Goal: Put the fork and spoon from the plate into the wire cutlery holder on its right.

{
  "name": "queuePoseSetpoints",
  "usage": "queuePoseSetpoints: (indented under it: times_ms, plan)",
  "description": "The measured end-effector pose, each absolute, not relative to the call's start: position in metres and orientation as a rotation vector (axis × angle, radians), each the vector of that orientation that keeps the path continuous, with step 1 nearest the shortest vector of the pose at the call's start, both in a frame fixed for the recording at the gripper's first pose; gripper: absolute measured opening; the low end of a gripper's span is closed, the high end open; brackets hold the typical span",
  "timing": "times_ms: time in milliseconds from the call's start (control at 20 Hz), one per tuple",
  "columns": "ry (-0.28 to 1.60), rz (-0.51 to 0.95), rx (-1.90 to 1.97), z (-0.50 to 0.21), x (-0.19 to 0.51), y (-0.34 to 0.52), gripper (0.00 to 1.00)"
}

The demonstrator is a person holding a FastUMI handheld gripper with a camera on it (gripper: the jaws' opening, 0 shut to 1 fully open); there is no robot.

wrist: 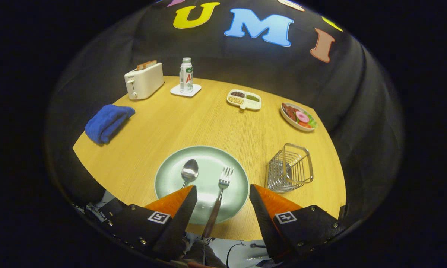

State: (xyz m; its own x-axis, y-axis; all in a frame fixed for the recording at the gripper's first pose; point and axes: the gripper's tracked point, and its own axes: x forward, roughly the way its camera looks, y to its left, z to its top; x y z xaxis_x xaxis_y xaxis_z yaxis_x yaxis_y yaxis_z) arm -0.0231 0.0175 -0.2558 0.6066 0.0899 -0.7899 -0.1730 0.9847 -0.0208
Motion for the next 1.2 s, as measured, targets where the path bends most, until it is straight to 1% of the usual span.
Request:
queuePoseSetpoints:
  times_ms: [300,400,450,550,650,750,800,850,900,950,1050,1100,1150,1200]
  plan:
    - [1.072,0.162,-0.104,-0.295,-0.036,0.014,0.87]
    - [1.131,0.189,-0.093,-0.309,-0.039,0.022,0.78]
    - [1.154,0.198,-0.086,-0.312,-0.042,0.024,0.72]
    - [1.186,0.197,-0.105,-0.319,-0.045,0.022,0.7]
    - [1.217,0.202,-0.105,-0.322,-0.044,0.025,0.7]
    - [1.274,0.215,-0.107,-0.335,-0.047,0.026,0.41]
    - [1.299,0.23,-0.095,-0.339,-0.046,0.031,0.35]
    - [1.329,0.212,-0.109,-0.35,-0.047,0.026,0.35]
    - [1.357,0.219,-0.101,-0.352,-0.048,0.027,0.2]
    - [1.375,0.227,-0.09,-0.349,-0.049,0.028,0.18]
    - [1.395,0.252,-0.105,-0.349,-0.05,0.028,0.18]
    - [1.402,0.236,-0.1,-0.34,-0.043,0.027,0.1]
    - [1.418,0.248,-0.109,-0.346,-0.048,0.026,0.02]
    - [1.423,0.254,-0.109,-0.347,-0.046,0.026,0.01]
